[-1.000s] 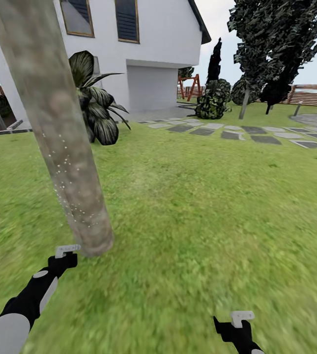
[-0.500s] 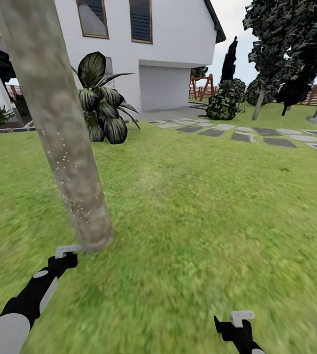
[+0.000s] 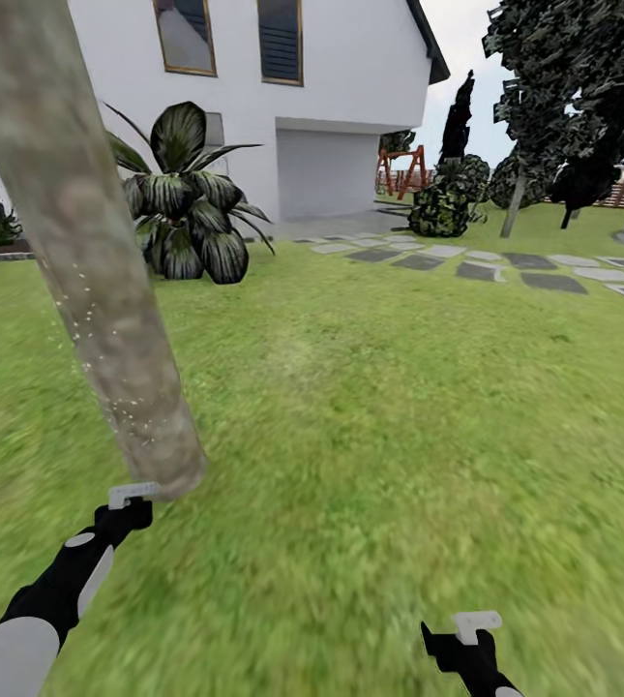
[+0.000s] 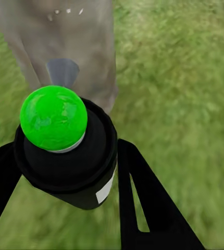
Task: In the garden, pick up the pesticide atomizer on the floor and spray pesticide onto both trees until each tree trunk is fully covered.
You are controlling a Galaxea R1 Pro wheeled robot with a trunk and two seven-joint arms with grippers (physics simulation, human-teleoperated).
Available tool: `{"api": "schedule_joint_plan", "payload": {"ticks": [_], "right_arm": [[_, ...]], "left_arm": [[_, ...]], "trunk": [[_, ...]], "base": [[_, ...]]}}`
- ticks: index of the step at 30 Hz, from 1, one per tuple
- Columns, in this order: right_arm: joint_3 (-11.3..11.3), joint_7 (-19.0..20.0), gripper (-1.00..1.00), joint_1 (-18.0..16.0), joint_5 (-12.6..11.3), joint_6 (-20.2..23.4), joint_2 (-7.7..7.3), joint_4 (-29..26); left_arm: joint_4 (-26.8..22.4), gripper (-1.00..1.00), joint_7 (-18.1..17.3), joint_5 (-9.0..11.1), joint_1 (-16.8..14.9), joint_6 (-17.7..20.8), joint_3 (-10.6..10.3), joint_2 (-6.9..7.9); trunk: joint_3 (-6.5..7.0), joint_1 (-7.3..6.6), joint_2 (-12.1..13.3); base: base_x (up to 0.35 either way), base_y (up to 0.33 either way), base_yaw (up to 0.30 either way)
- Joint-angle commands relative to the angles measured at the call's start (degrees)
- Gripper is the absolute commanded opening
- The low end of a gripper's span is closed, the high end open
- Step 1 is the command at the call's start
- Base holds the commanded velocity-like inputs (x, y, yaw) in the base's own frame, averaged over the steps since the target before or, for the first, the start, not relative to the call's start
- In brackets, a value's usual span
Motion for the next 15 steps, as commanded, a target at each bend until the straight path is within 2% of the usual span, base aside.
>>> {"api": "schedule_joint_plan", "payload": {"ticks": [1, 7, 15], "right_arm": [[0.0, 0.0, 1.0, 0.0, 0.0, 0.0, 0.0, 0.03], [0.0, 0.0, 1.0, 0.0, 0.0, 0.0, 0.0, 0.04], [0.0, 0.0, 1.0, 0.0, 0.0, 0.0, 0.0, 0.04]], "left_arm": [[-0.01, -1.0, 0.05, 0.0, -0.02, 0.0, 0.0, 0.0], [-0.01, -1.0, 0.02, 0.0, -0.01, 0.0, -0.02, 0.0], [-0.01, -1.0, 0.05, 0.0, -0.01, 0.0, 0.04, 0.0]], "trunk": [[0.0, 0.0, 0.0], [0.0, 0.0, 0.0], [0.0, 0.0, 0.0]], "base": [[0.178, -0.244, 0.013], [0.178, -0.244, 0.12], [0.178, -0.244, 0.239]]}}
